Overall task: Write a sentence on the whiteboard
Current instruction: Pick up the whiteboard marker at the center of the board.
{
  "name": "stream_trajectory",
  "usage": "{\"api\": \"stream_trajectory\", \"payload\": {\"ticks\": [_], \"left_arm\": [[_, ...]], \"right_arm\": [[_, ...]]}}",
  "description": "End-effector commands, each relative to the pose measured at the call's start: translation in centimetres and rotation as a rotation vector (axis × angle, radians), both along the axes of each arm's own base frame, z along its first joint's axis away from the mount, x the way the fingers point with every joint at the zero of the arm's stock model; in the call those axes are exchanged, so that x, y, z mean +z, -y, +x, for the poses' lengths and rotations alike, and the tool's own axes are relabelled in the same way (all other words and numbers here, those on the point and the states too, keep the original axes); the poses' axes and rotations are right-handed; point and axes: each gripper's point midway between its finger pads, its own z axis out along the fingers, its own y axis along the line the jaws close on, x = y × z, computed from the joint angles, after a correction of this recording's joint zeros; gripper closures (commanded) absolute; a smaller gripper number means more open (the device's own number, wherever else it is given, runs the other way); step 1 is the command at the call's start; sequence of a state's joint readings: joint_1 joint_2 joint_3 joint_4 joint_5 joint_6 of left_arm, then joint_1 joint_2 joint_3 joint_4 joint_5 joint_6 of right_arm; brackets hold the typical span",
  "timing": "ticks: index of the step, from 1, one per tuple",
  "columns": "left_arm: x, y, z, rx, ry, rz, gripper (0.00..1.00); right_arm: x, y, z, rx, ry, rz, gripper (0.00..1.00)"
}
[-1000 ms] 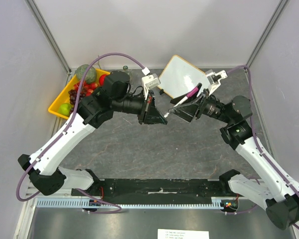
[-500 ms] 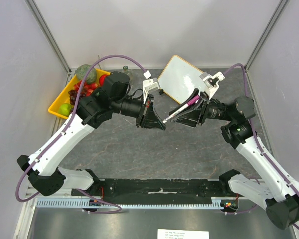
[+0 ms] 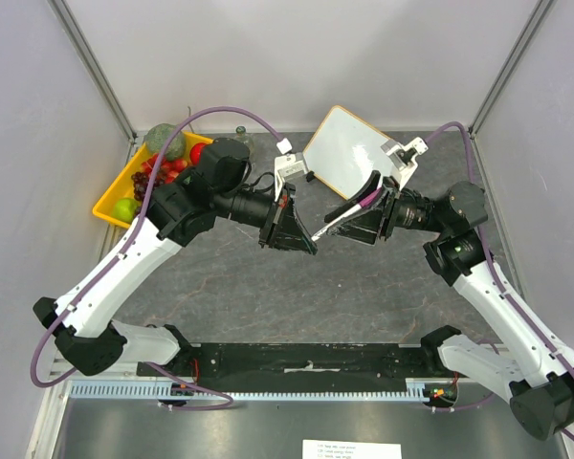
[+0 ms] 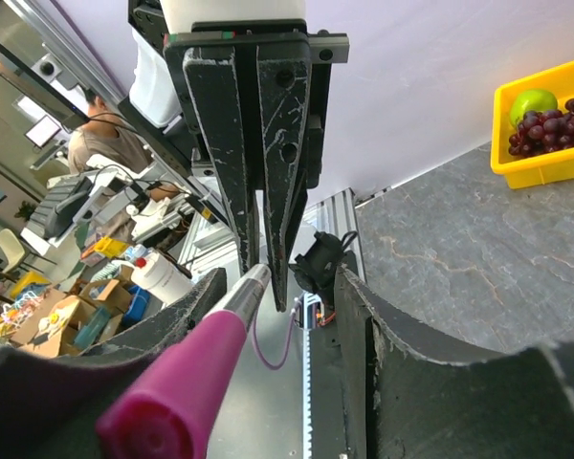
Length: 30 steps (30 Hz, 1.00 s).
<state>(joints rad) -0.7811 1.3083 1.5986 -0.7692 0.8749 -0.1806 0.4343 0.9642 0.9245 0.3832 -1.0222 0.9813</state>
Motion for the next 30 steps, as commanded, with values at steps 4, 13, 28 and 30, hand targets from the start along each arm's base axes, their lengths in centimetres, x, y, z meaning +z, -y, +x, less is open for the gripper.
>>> {"api": "stream_trajectory", "payload": {"ticks": [4, 13, 28, 30], "left_arm": [[1.2, -0.3, -0.7, -0.045, 0.051, -0.040, 0.98], [1.0, -0.3, -0.5, -0.038, 0.057, -0.035, 0.98], [0.6, -1.0, 0.9, 0.081, 0.095, 0.002, 0.17], [0.1, -1.2, 1.8, 0.150, 0.092, 0.013, 0.10]], "right_arm": [[2.4, 0.1, -0.5, 0.017, 0.034, 0.057, 0.58], [2.4, 0.2, -1.0, 0.043, 0.039, 0.048, 0.94], [-0.7, 0.1, 1.1, -0.062, 0.021, -0.056, 1.00], [-2.0, 0.2, 2.2, -0.118, 0.002, -0.083, 1.00]]}}
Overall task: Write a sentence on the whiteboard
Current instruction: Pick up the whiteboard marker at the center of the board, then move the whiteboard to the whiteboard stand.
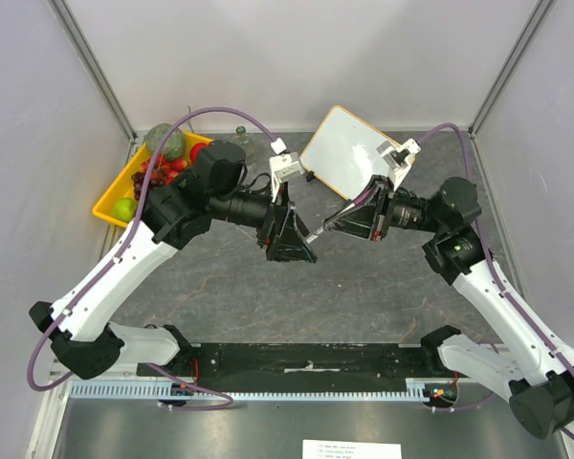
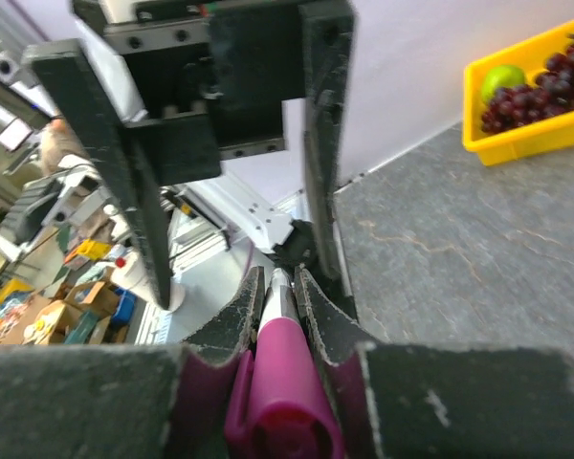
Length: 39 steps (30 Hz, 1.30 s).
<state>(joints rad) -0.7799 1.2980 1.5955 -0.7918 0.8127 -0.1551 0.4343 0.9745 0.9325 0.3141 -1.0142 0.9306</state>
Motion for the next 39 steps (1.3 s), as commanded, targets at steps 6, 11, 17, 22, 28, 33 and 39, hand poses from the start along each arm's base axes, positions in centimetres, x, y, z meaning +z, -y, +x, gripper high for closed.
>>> {"api": "stream_trajectory", "payload": {"ticks": [6, 11, 17, 22, 28, 33, 39], "left_arm": [[-3.2, -1.6, 5.2, 0.278, -0.021, -0.026, 0.08], [-9.4, -1.9, 9.6, 0.432, -0.068, 0.063, 0.06], [-15.5, -0.6, 16.1, 0.564, -0.059, 0.235, 0.04], [-19.2, 1.4, 21.6, 0.612, -0.033, 0.340, 0.02], [-22.8, 6.0, 26.2, 0.598, -0.013, 0.387, 0.00], [-26.1, 9.8, 29.3, 0.612, -0.005, 0.434, 0.09], [-29.6, 11.9, 30.6, 0.615, 0.025, 0.464, 0.16]], "right_arm": [[-6.9, 3.2, 6.7, -0.424, -0.057, -0.238, 1.00], [-11.3, 8.2, 9.9, -0.732, -0.092, -0.438, 1.00], [-14.1, 11.6, 11.1, -0.873, -0.144, -0.506, 1.00], [-15.6, 13.6, 11.7, -0.939, -0.178, -0.539, 1.00], [-16.2, 16.6, 12.4, -1.044, -0.220, -0.567, 1.00], [-16.8, 17.8, 12.4, -1.069, -0.268, -0.547, 1.00], [-17.2, 18.4, 12.2, -1.075, -0.299, -0.530, 1.00]]}}
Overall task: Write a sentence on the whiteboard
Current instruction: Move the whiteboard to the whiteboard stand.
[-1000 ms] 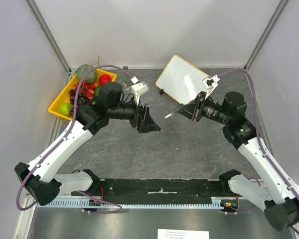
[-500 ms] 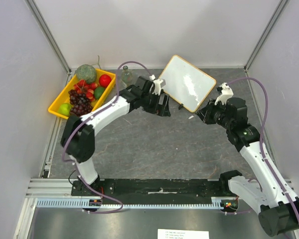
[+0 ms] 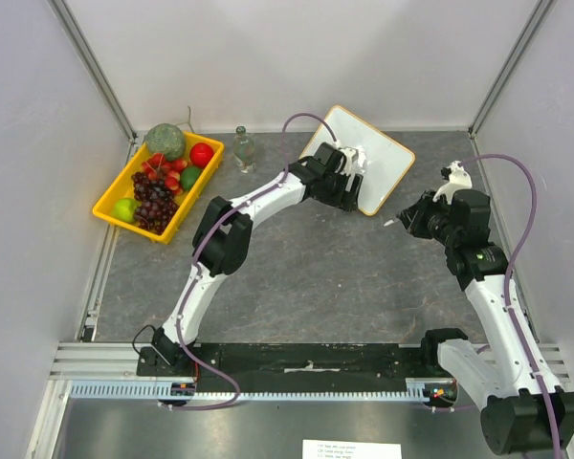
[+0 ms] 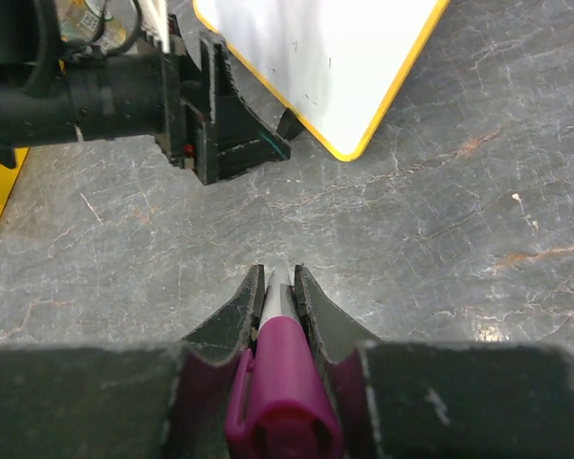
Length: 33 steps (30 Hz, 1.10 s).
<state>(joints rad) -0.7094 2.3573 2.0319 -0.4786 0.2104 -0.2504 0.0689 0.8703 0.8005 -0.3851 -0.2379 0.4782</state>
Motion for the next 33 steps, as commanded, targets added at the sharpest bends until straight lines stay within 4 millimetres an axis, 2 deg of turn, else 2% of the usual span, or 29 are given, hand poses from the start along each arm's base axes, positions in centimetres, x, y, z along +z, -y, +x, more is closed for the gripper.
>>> {"api": "stream_trajectory", "payload": {"ticks": [1, 8, 13, 18, 20, 25, 28, 29, 33], "left_arm": [[-0.7, 1.0, 1.3, -0.012, 0.077, 0.037, 0.17], [-4.4, 1.0, 1.6, 0.022, 0.065, 0.086, 0.32], [-5.6, 0.8, 2.2, 0.043, 0.079, 0.109, 0.42], [-6.6, 1.3, 2.1, 0.015, 0.075, 0.109, 0.46], [-6.9, 1.5, 1.9, 0.006, 0.068, 0.105, 0.57], [-7.4, 1.2, 0.9, -0.009, 0.061, 0.126, 0.97], [-7.0, 0.6, 0.2, -0.008, 0.069, 0.141, 0.98], [-7.6, -0.1, -0.3, -0.002, 0.060, 0.161, 0.98], [-7.3, -2.0, -2.1, 0.022, 0.064, 0.178, 0.98]], "right_arm": [[0.2, 0.0, -0.3, 0.006, 0.002, 0.020, 1.00], [0.0, 0.1, -0.1, 0.009, -0.006, 0.016, 1.00], [-0.3, 0.1, 0.0, 0.011, -0.016, 0.015, 1.00], [-0.5, 0.0, -0.1, 0.018, -0.021, 0.017, 1.00], [-0.7, 0.0, -0.2, 0.023, -0.025, 0.018, 1.00], [-0.8, -0.6, -0.4, 0.054, -0.031, 0.032, 1.00], [-0.7, -0.8, -0.5, 0.064, -0.026, 0.035, 1.00], [-0.7, -0.8, -0.6, 0.068, -0.026, 0.037, 1.00], [-0.8, -1.2, -1.1, 0.089, -0.028, 0.047, 1.00]]}}
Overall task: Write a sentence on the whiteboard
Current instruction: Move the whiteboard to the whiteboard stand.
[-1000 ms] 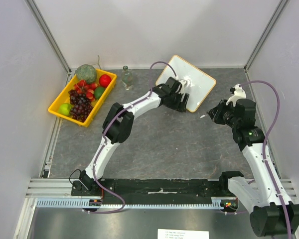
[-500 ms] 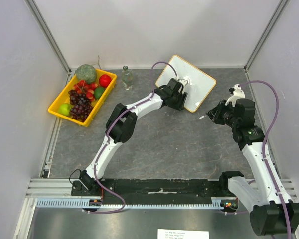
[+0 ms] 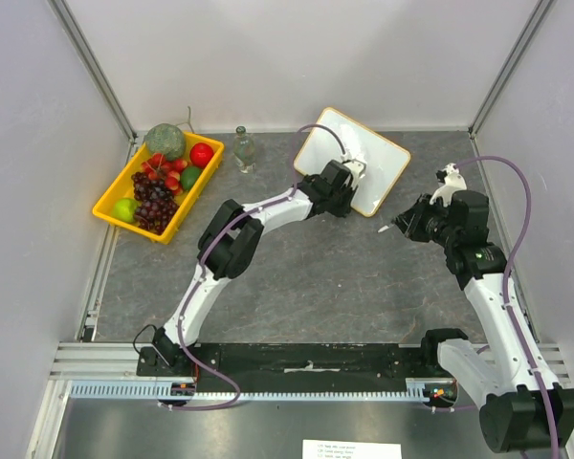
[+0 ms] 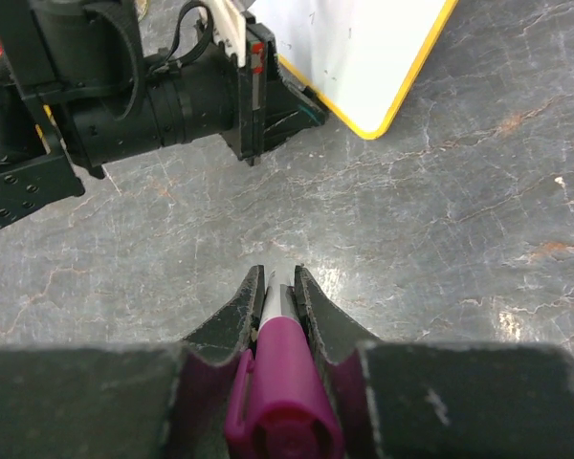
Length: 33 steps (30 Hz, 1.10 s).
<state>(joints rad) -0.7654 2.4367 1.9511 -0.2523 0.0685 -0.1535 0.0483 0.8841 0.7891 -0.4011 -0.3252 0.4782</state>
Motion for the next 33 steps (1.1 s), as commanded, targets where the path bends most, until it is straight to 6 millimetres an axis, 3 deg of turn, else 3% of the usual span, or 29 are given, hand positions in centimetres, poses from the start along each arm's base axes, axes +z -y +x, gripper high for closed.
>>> {"api": "stream_trajectory", "payload": {"ticks": [1, 7, 18, 24, 30, 33], "left_arm": [[-2.3, -4.4, -3.9, 0.060, -0.105, 0.104, 0.98], [-3.3, -7.5, -8.3, 0.106, -0.126, 0.121, 0.98], [-5.4, -10.6, -18.4, 0.180, -0.225, 0.139, 0.98], [-4.9, -9.6, -24.0, 0.195, -0.278, 0.114, 0.98], [-5.3, -9.8, -27.9, 0.261, -0.325, 0.150, 0.98], [-5.3, -9.5, -29.1, 0.265, -0.323, 0.153, 0.84]], "right_arm": [[0.1, -0.4, -0.6, 0.034, 0.012, 0.013, 1.00], [0.3, -0.7, -1.1, 0.057, 0.021, 0.018, 1.00], [0.2, -1.0, -1.7, 0.080, 0.018, 0.017, 1.00], [0.0, -1.1, -1.9, 0.090, 0.012, 0.021, 1.00], [0.1, -1.4, -2.2, 0.104, 0.014, 0.028, 1.00], [0.4, -1.5, -2.2, 0.109, 0.014, 0.034, 1.00]]}}
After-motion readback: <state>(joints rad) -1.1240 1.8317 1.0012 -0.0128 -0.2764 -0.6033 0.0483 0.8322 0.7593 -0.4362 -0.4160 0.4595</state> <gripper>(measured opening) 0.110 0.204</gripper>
